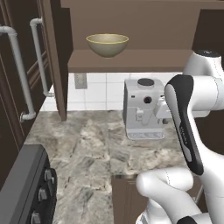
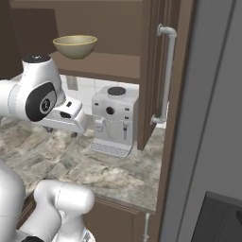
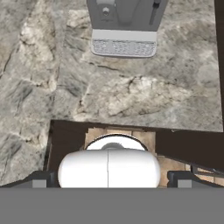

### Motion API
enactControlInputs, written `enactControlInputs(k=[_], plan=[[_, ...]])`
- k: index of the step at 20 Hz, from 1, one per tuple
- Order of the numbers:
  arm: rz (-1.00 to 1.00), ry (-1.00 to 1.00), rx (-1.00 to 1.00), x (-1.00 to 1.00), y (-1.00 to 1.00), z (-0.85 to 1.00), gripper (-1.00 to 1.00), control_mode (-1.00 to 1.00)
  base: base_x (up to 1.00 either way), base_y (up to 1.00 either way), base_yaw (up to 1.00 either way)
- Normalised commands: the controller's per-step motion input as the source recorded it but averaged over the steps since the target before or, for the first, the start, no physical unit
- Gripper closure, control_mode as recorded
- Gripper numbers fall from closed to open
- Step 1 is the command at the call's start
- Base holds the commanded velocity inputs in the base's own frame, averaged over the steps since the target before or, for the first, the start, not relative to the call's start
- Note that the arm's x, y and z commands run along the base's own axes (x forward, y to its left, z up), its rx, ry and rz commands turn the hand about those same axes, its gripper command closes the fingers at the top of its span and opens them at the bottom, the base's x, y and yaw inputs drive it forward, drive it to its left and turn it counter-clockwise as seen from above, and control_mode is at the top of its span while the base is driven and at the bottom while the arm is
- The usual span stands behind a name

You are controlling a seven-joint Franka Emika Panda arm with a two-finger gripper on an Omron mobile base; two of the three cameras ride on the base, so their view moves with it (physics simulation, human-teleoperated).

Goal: Pick up the bowls from the cabinet and place each bowl in front of a stool on the dining counter.

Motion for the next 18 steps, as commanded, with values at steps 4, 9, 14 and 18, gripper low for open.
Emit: enactControlInputs(k=[4, 9, 14, 18], plan=[[0.00, 0.00, 0.00, 0.00, 0.00, 0.00, -1.00, 1.00, 0.59, 0.00, -0.01], [0.00, 0.00, 0.00, 0.00, 0.00, 0.00, -1.00, 1.00, 0.06, 0.00, 0.00], [0.00, 0.00, 0.00, 0.00, 0.00, 0.00, -1.00, 1.00, 0.00, 0.00, 0.00], [0.04, -0.03, 0.00, 0.02, 0.00, 0.00, -1.00, -1.00, 0.00, 0.00, 0.00]])
